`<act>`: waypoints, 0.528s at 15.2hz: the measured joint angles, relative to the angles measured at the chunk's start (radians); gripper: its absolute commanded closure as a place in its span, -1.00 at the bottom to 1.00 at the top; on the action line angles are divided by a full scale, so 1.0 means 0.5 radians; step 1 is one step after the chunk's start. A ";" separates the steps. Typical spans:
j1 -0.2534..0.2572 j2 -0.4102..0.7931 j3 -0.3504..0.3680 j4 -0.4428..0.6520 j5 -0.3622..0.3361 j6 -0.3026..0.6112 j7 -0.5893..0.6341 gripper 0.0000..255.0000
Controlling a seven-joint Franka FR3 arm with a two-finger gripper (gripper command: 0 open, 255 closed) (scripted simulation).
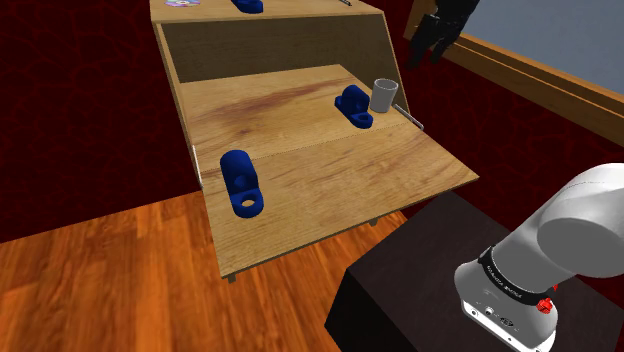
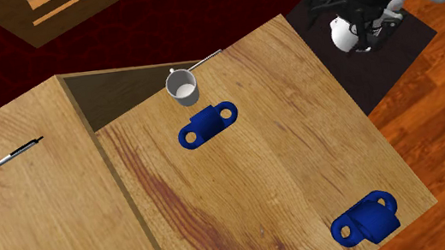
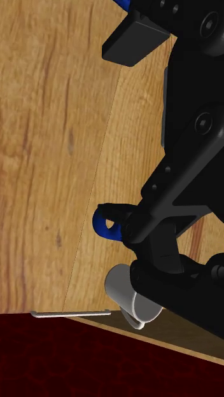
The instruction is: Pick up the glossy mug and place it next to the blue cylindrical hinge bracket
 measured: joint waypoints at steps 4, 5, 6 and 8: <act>-0.026 0.251 -0.065 0.071 -0.036 0.168 -0.078 -1.00; -0.030 0.318 -0.077 0.094 -0.041 0.208 -0.093 -1.00; -0.035 0.382 -0.090 0.121 -0.046 0.243 -0.108 -1.00; -0.047 0.510 -0.120 0.152 -0.054 0.334 -0.146 -1.00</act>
